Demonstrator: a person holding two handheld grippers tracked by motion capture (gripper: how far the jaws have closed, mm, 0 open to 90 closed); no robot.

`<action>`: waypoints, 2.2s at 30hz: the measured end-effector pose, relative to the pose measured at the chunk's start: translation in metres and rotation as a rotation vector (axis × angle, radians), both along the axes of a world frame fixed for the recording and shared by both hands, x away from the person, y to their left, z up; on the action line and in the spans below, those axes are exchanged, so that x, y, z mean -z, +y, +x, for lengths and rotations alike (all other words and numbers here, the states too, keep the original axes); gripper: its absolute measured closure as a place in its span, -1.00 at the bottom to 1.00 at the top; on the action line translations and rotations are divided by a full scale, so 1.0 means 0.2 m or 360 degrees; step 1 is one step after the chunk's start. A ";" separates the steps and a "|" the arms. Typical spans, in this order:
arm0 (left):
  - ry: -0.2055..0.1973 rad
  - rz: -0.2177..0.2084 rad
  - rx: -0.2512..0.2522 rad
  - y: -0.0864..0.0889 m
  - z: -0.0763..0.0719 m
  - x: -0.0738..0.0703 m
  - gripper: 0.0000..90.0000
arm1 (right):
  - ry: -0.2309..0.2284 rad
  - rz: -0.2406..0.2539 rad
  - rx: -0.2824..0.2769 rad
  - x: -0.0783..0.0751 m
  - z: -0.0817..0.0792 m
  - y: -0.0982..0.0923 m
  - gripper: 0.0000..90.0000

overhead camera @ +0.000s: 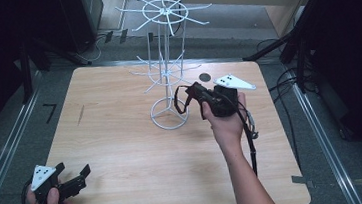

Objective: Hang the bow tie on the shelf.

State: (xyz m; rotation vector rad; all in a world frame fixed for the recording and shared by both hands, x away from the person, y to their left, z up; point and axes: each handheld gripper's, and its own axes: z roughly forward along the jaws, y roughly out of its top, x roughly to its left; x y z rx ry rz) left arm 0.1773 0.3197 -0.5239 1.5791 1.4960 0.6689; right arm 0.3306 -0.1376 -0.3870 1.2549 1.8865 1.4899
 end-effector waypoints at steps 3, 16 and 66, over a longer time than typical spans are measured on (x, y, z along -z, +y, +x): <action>0.0000 0.0003 0.0001 0.00 0.00 0.00 -0.82 | 0.0003 -0.0015 -0.0006 0.00 0.01 0.02 1.00; 0.0000 0.0000 0.0000 0.00 0.00 0.00 -0.82 | 0.0065 -0.0044 -0.0009 0.06 0.07 0.08 1.00; -0.0002 0.0016 -0.0006 0.00 0.00 0.00 -0.82 | 0.0138 0.0014 0.0071 0.43 -0.35 -0.42 -0.67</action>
